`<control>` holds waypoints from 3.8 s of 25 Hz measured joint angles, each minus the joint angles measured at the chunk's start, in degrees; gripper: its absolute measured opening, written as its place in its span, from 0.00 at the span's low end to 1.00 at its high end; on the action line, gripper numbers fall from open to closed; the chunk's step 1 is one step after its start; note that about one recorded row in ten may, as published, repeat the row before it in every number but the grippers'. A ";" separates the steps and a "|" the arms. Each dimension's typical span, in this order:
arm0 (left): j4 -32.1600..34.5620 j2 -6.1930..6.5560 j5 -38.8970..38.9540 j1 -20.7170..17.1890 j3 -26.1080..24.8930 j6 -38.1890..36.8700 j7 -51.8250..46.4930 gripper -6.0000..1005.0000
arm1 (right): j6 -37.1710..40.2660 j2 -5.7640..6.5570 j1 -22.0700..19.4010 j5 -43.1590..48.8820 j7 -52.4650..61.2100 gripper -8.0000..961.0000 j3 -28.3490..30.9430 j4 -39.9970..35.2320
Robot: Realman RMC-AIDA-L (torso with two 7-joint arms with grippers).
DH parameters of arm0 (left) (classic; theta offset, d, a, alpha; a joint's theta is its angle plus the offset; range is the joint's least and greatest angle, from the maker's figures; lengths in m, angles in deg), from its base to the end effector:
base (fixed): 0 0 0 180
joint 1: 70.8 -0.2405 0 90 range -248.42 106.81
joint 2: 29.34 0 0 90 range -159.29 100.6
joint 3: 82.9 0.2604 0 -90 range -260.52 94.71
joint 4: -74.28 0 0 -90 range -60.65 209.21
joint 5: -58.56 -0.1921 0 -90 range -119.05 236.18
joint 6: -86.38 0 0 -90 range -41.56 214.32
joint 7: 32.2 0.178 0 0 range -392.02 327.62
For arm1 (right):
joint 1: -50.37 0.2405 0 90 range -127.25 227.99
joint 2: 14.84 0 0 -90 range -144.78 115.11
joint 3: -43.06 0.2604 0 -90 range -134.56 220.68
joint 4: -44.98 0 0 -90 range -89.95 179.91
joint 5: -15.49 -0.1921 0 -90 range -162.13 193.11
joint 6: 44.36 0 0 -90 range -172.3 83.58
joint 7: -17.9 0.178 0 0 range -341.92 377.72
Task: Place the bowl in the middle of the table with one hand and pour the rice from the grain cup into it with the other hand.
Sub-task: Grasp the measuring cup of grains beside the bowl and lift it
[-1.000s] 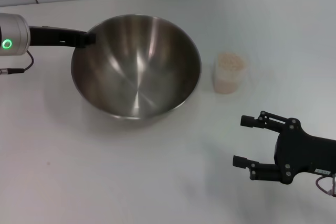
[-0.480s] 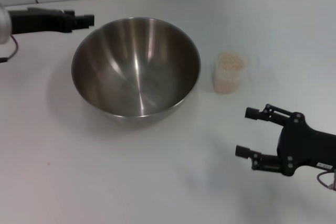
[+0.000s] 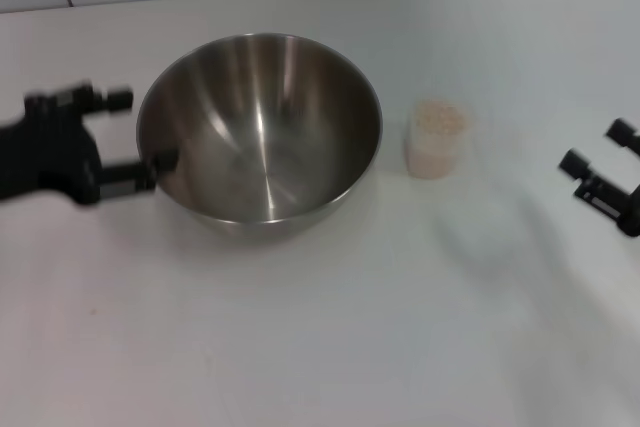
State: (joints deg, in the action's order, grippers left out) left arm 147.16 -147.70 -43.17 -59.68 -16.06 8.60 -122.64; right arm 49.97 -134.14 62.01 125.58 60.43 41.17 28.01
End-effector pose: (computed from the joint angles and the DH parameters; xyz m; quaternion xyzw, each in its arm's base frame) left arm -0.2278 0.3091 0.0032 -0.9509 -0.1340 -0.1700 0.2213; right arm 0.3444 0.2408 0.0106 -0.7804 0.2521 0.3637 0.4417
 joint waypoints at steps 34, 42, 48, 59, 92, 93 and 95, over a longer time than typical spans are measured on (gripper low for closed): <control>-0.93 0.17 -1.16 0.43 0.99 0.58 -2.60 0.83 | -27.25 0.15 13.88 3.10 -4.87 0.78 3.32 7.89; -1.07 0.14 -1.14 0.47 1.04 0.79 -2.64 0.83 | -27.85 0.17 15.22 3.01 -4.90 0.77 3.30 7.92; -1.40 -0.08 -3.66 1.11 1.10 0.88 -3.61 0.83 | -30.42 0.09 17.24 2.94 -5.06 0.76 3.30 7.97; -1.22 -0.12 -3.90 1.55 1.10 0.88 -4.10 0.83 | -31.63 0.01 18.59 2.67 -7.06 0.74 3.63 8.72; -1.13 -0.03 -3.89 2.33 0.62 0.97 -4.75 0.83 | -10.39 -0.02 17.98 -7.04 -28.66 0.02 6.48 12.99; -1.11 -0.02 -3.89 2.32 0.43 0.98 -4.75 0.83 | -8.98 -0.02 19.49 -7.45 -35.07 0.02 6.46 14.47; -1.11 -0.03 -3.89 2.32 0.39 0.97 -4.75 0.83 | -8.82 -0.06 21.29 -7.45 -43.63 0.02 6.23 16.80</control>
State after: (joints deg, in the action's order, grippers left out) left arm 146.05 -147.73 -47.06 -57.35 -15.67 9.57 -127.38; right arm 41.15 -134.21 83.31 118.14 16.80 47.40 44.82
